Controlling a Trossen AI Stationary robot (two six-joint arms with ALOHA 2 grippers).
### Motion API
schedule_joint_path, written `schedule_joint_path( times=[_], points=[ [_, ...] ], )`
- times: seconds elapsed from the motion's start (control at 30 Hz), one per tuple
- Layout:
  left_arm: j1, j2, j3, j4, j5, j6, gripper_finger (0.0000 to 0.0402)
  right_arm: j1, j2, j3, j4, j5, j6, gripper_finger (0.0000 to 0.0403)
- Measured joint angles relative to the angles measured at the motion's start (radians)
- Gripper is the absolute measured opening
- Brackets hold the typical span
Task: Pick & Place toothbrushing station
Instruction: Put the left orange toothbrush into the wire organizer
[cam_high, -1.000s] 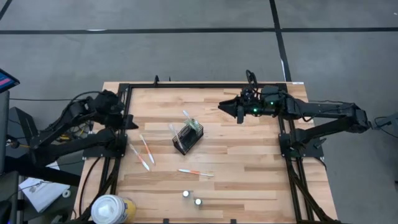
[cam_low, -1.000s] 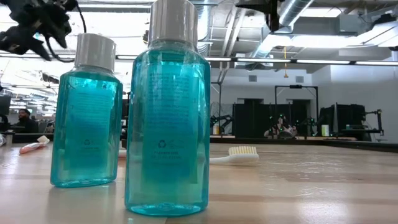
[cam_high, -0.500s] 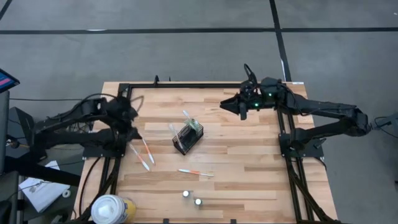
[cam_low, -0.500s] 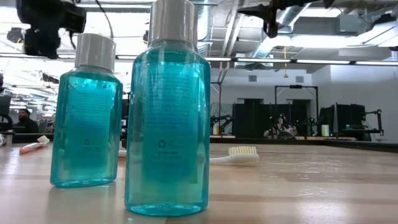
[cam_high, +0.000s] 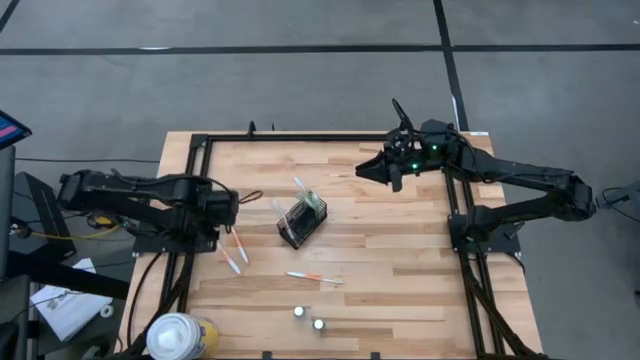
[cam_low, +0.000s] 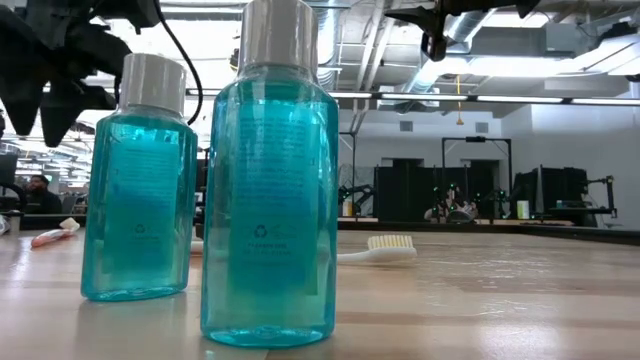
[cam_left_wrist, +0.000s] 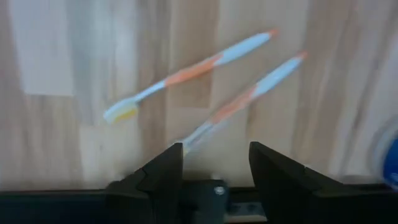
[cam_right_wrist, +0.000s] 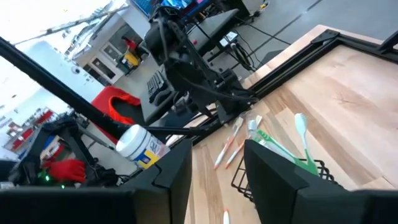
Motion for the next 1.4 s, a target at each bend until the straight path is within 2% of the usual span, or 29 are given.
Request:
schedule_joint_path(
  times=[0.07, 0.2, 0.5, 0.73, 1.03, 1.2, 1.4],
  points=[
    [-0.022, 0.003, 0.002, -0.001, -0.035, -0.015, 0.0180, 0.000, 0.000, 0.000, 0.002, 0.000, 0.010, 0.0137],
    [-0.041, -0.001, -0.001, 0.000, -0.041, -0.052, 0.0181, 0.005, 0.000, 0.000, 0.005, 0.001, 0.010, 0.0136],
    [-0.063, -0.001, -0.075, 0.096, 0.042, -0.248, 0.0174, 0.005, 0.000, 0.000, 0.002, 0.001, 0.004, 0.0134],
    [-0.140, 0.000, -0.144, 0.121, 0.017, -0.395, 0.0169, 0.005, 0.000, 0.000, 0.000, -0.026, 0.001, 0.0134],
    [-0.153, 0.016, -0.205, 0.234, -0.008, -0.730, 0.0173, 0.005, 0.000, 0.000, -0.003, -0.051, -0.001, 0.0134],
    [-0.161, 0.016, -0.261, 0.282, 0.043, -0.771, 0.0175, 0.002, 0.000, 0.000, -0.003, -0.080, -0.002, 0.0133],
    [-0.161, 0.034, -0.322, 0.364, 0.051, -0.836, 0.0166, 0.002, 0.000, 0.000, -0.003, -0.104, -0.001, 0.0134]
  ],
)
